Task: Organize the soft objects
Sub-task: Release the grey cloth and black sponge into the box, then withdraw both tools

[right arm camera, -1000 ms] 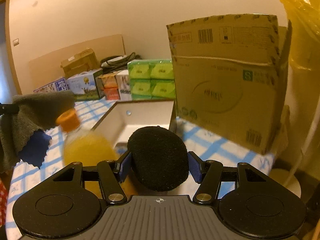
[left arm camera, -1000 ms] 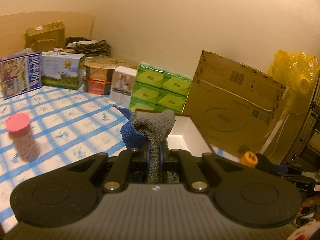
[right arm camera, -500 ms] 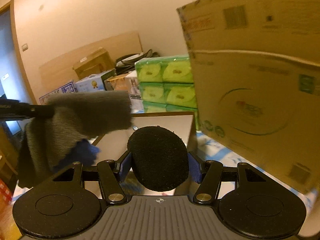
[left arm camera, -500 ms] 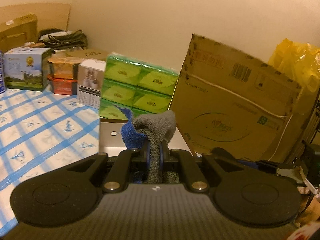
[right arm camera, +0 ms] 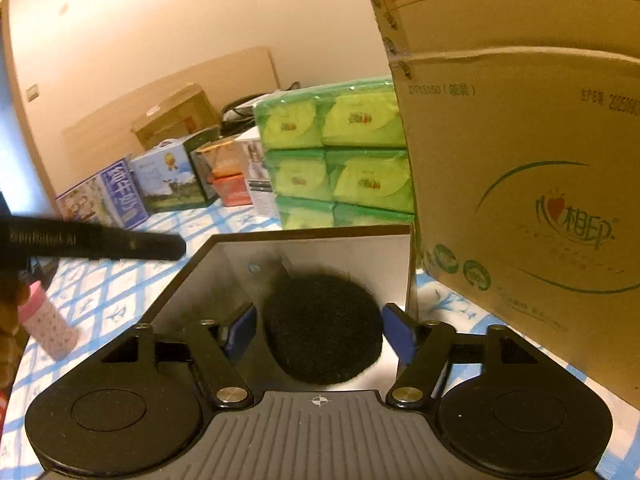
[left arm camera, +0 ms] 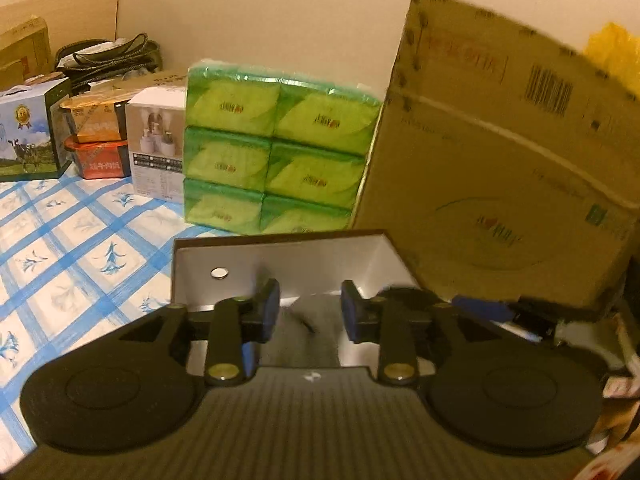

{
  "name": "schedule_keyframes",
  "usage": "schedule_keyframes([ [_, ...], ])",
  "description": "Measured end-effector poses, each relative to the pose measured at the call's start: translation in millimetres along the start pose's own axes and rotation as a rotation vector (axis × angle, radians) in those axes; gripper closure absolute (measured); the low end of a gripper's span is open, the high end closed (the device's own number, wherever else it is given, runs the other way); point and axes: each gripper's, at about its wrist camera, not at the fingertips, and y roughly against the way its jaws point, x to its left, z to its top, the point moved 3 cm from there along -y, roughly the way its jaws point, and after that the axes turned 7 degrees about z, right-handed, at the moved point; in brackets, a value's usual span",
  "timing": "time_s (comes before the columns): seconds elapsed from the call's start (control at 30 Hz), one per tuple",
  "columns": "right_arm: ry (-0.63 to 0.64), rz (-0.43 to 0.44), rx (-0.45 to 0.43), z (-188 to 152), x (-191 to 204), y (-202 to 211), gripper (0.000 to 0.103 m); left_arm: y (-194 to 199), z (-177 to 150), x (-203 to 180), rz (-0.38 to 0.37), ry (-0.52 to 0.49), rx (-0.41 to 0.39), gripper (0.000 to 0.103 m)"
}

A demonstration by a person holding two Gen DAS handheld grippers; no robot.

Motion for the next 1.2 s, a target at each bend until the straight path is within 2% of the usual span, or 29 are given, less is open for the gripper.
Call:
schedule_keyframes([
  [0.17,-0.022,0.022,0.015,-3,-2,2,0.029,3,-13,11,0.004,0.005,0.027,0.069],
  [0.3,-0.043,0.009,0.02,-10,-3,20,0.029,21,-26,18,-0.002,0.014,0.042,0.069],
  [0.67,-0.175,-0.096,-0.038,-52,4,121,0.029,119,-77,36,0.01,0.08,0.038,0.069],
  [0.97,-0.241,-0.153,-0.092,-96,52,208,0.029,214,-124,57,0.084,0.133,0.009,0.068],
  [1.2,-0.236,-0.132,-0.097,-124,111,247,0.029,277,-165,71,0.138,0.171,-0.011,0.068],
])
